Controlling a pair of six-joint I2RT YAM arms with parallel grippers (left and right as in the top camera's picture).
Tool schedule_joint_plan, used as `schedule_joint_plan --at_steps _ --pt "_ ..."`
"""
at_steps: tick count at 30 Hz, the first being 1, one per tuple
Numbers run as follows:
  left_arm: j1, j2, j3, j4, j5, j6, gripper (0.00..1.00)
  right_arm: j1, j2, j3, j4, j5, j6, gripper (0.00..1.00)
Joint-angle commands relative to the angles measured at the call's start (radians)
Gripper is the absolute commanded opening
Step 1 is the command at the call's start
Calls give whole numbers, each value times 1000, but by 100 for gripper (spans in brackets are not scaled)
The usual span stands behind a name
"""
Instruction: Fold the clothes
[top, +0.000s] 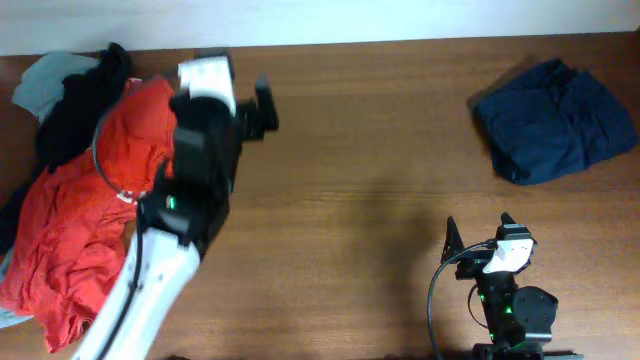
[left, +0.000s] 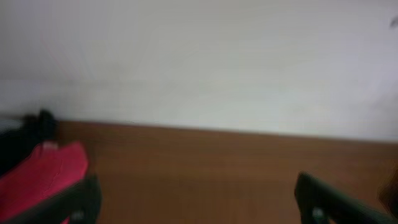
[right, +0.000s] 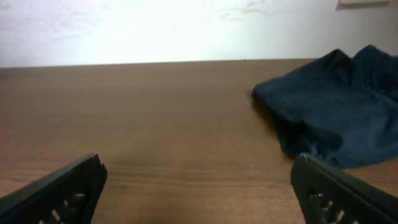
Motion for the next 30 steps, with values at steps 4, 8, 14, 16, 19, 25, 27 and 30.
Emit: schedule_joint_plan --at_steps 4,8,14,16,19,25,27,30 --pt "38 -251 -430 268 -3 11 99 -7 0 -5 -5 -13 4 99" --pt "93 -412 -645 375 46 11 99 -7 0 -5 -5 -13 4 99" --pt "214 -649 -850 397 228 11 99 -7 0 -5 -5 -13 4 99" --pt "256 -713 -901 397 272 11 99 -7 0 -5 -5 -13 4 99" --pt "317 -793 -964 401 326 11 99 -7 0 -5 -5 -13 4 98" --pt "402 -922 -1097 509 416 11 99 -7 0 -5 -5 -13 4 98" --pt "418 -973 -1115 473 429 12 99 -7 0 -5 -5 -13 4 99" --pt "436 -1029 -1115 411 428 11 99 -7 0 -5 -5 -13 4 98"
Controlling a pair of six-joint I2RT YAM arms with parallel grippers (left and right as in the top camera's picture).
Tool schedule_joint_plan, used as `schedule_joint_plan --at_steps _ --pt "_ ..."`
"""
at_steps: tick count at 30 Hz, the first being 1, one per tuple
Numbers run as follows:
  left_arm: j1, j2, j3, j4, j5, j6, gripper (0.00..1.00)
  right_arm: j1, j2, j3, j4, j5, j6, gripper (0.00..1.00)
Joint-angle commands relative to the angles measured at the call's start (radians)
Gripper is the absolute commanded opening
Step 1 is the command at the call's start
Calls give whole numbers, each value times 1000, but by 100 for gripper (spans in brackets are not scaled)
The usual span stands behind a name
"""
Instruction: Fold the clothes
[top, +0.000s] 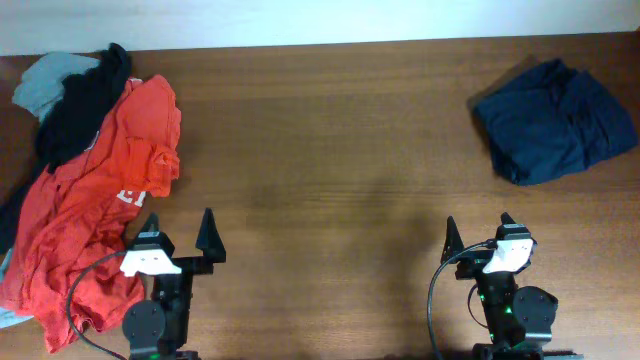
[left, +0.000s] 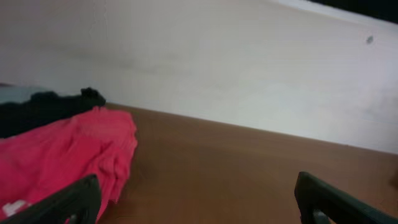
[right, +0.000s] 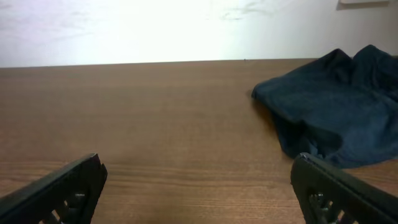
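Note:
A rumpled pile lies at the table's left edge: a red T-shirt (top: 85, 215) on top, a black garment (top: 82, 105) and a pale grey one (top: 45, 80) behind it. In the left wrist view the red T-shirt (left: 62, 155) fills the left side. A folded navy garment (top: 555, 122) lies at the far right, the navy garment (right: 339, 118) also showing in the right wrist view. My left gripper (top: 180, 240) rests open at the front left beside the red shirt, holding nothing. My right gripper (top: 477, 232) stands open at the front right, empty.
The wooden table (top: 330, 150) runs to a white wall (right: 186, 28) at the back. The pile hangs over the table's left edge.
My left arm was stretched out over the red shirt near the back left; now it is drawn back to the front left, open and empty. The right arm has not moved.

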Motion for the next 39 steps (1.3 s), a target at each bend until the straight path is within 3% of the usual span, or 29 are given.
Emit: schedule_joint_plan --at_steps 1,14,18,39 --pt "26 -63 -6 -41 43 13 99 -7 0 -5 -5 -13 3 99" --pt "40 -298 -6 -418 -17 17 99 -7 0 -5 -5 -13 4 99" --pt "40 -309 -6 -417 -22 88 99 -7 0 -5 -5 -13 4 99" --pt "40 -307 -5 -413 -12 87 99 -7 0 -5 -5 -13 3 99"
